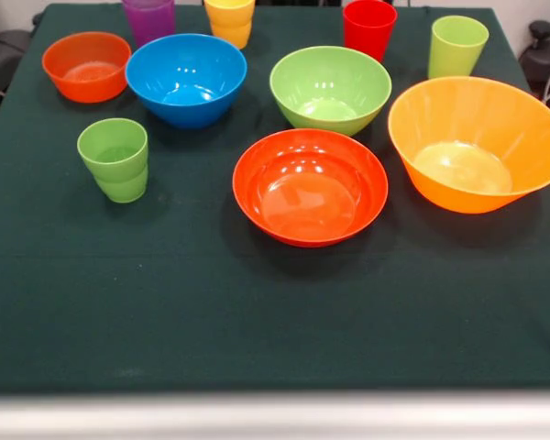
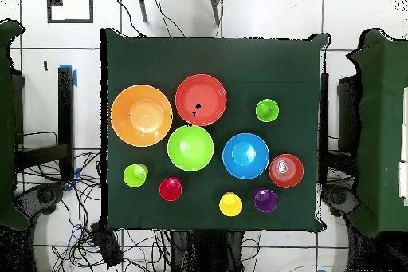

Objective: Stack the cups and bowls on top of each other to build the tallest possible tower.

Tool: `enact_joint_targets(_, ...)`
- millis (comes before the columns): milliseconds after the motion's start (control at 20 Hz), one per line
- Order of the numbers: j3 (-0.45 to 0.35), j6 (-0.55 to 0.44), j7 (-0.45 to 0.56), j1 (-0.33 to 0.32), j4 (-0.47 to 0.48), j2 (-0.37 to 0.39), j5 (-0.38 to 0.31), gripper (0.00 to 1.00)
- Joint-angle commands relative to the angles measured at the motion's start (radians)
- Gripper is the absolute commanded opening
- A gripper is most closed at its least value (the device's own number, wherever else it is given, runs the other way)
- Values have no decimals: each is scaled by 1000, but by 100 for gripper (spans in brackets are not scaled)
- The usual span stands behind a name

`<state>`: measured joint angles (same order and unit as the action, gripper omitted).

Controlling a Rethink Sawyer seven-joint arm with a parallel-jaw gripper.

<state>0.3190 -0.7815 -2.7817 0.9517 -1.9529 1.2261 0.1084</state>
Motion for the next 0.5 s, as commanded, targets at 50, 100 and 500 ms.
enact_joint_targets(50,-17,-130,-68,-85,36,-28,-21,100)
enact_joint_targets(100,-29,-132,-74,-92,51,-41,-21,100)
enact_joint_targets(500,-102,-90,-123,-102,135,-167,-12,100)
